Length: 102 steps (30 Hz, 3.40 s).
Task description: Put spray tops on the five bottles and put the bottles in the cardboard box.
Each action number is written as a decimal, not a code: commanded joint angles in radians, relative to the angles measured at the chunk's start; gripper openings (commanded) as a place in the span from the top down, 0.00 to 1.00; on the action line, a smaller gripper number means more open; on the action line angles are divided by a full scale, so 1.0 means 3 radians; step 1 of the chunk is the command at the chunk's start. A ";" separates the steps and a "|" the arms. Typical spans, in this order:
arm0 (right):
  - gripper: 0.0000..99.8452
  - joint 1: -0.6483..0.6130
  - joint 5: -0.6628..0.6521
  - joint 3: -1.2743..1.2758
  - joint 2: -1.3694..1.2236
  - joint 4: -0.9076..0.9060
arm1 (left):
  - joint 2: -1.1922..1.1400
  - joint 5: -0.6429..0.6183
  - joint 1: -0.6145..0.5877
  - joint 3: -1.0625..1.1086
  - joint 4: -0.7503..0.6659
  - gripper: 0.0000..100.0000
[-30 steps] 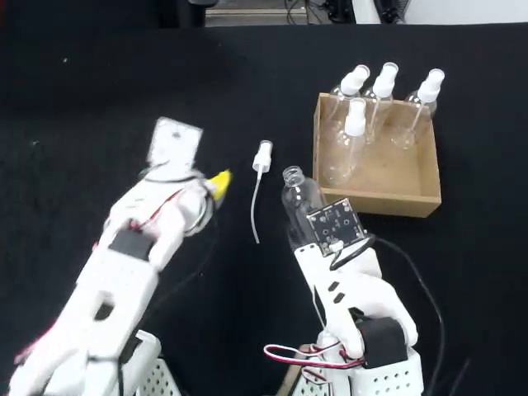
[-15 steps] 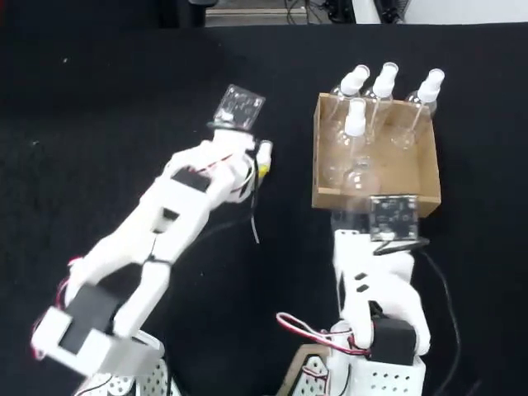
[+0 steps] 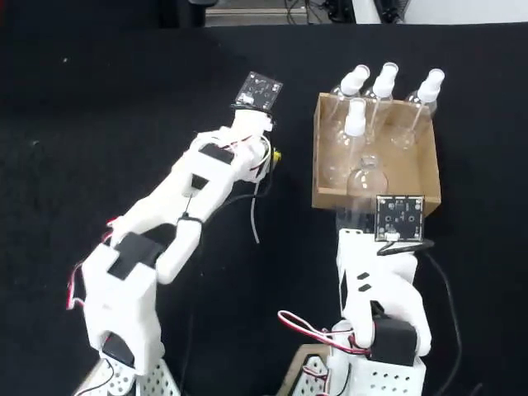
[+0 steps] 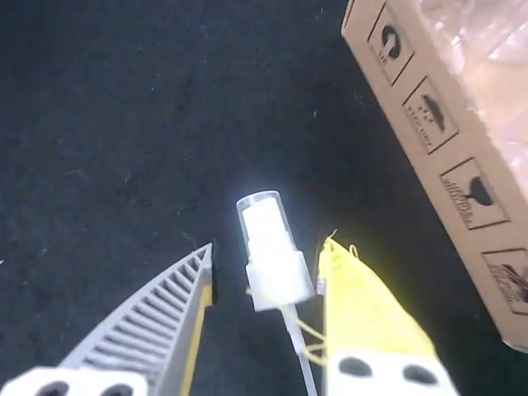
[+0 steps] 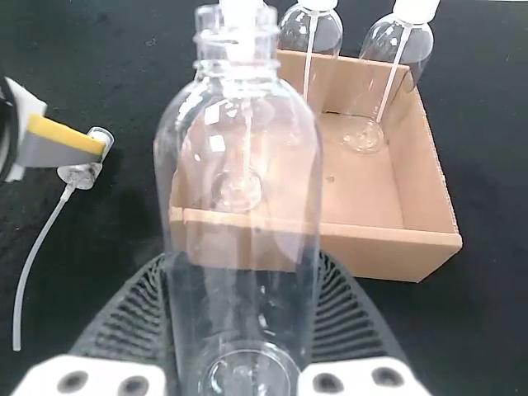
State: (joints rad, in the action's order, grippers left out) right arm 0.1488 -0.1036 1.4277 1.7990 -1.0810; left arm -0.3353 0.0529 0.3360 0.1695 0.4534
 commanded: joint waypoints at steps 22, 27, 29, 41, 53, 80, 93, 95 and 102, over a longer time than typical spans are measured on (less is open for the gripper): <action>0.99 0.0036 0.0000 -0.0038 0.0269 0.0077 | -0.0634 -0.0036 0.0054 -0.0898 0.0972 0.94; 0.99 0.0036 0.0000 -0.0038 0.0269 0.0077 | -0.0378 -0.0015 0.0028 -0.1118 0.1923 0.97; 0.99 0.0036 0.0000 -0.0038 0.0269 0.0077 | -0.0235 -0.0005 0.0003 -0.1107 0.2215 0.97; 0.99 0.0036 0.0000 -0.0003 0.0269 0.0077 | 0.0921 0.0568 -0.0488 0.0376 0.1749 0.97; 0.99 0.0036 0.0005 -0.0003 0.0269 0.0082 | 0.0992 0.1268 -0.1087 0.0703 0.2076 0.97; 0.99 0.0056 0.0005 -0.0003 0.0269 0.0077 | 0.0880 0.2286 -0.1271 0.0949 0.2435 0.78; 0.99 0.0041 0.0020 0.0003 0.0269 0.0077 | 0.0854 0.1775 -0.1266 0.0606 0.2879 0.95; 0.99 0.0036 0.0026 0.0003 0.0269 0.0082 | 0.1002 0.1759 -0.1297 0.0458 0.3084 0.97; 0.99 -0.0537 0.0000 -0.0064 0.0269 0.0496 | 0.1954 0.1355 -0.1112 -0.0100 0.3498 0.97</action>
State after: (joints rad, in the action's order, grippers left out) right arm 0.0721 -0.1036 1.4339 1.7990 -1.0134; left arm 0.0514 0.5639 -0.0537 0.2739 1.4645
